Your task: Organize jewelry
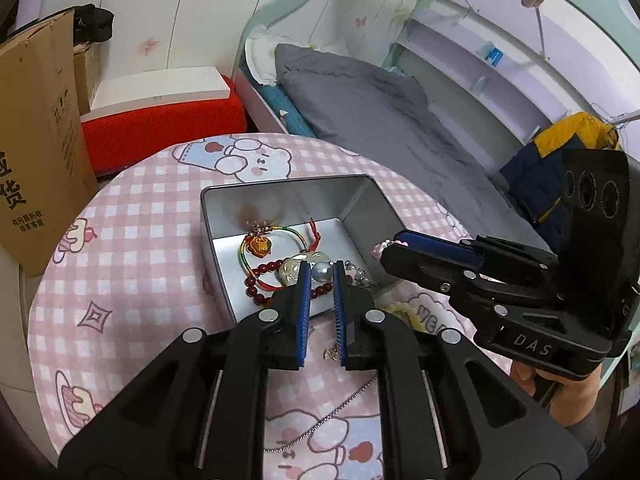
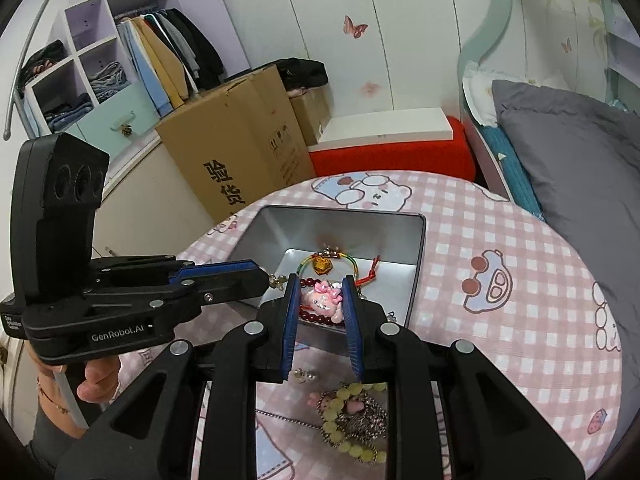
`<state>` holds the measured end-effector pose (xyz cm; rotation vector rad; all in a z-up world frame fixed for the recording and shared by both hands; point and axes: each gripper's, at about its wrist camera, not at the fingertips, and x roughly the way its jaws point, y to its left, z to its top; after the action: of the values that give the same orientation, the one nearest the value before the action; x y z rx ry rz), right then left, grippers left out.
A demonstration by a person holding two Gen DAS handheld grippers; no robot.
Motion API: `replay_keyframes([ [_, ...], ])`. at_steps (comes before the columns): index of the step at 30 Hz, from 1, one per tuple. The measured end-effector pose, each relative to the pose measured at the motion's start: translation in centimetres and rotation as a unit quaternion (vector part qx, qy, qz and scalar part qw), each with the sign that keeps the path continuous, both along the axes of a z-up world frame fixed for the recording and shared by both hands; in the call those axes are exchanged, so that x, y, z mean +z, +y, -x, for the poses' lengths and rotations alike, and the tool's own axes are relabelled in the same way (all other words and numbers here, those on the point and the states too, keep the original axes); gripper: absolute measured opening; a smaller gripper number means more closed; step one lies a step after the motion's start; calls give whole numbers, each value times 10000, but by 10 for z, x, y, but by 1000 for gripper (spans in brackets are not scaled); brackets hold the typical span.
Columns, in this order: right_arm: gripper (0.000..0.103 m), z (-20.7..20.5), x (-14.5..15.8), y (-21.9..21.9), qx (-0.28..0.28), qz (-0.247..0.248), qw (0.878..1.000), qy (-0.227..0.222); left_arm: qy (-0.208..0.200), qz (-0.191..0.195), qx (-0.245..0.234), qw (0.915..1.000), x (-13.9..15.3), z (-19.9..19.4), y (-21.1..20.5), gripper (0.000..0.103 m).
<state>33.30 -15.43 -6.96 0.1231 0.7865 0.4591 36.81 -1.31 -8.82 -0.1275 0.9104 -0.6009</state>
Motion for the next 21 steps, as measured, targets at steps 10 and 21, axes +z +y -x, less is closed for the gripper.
replay_keyframes([
  [10, 21, 1, 0, -5, 12, -108, 9999, -4, 29, -54, 0, 10000, 0, -1, -4, 35],
  [21, 22, 49, -5, -16, 253, 369, 9989, -132, -586, -320, 177, 9976, 12, 35, 3, 54],
])
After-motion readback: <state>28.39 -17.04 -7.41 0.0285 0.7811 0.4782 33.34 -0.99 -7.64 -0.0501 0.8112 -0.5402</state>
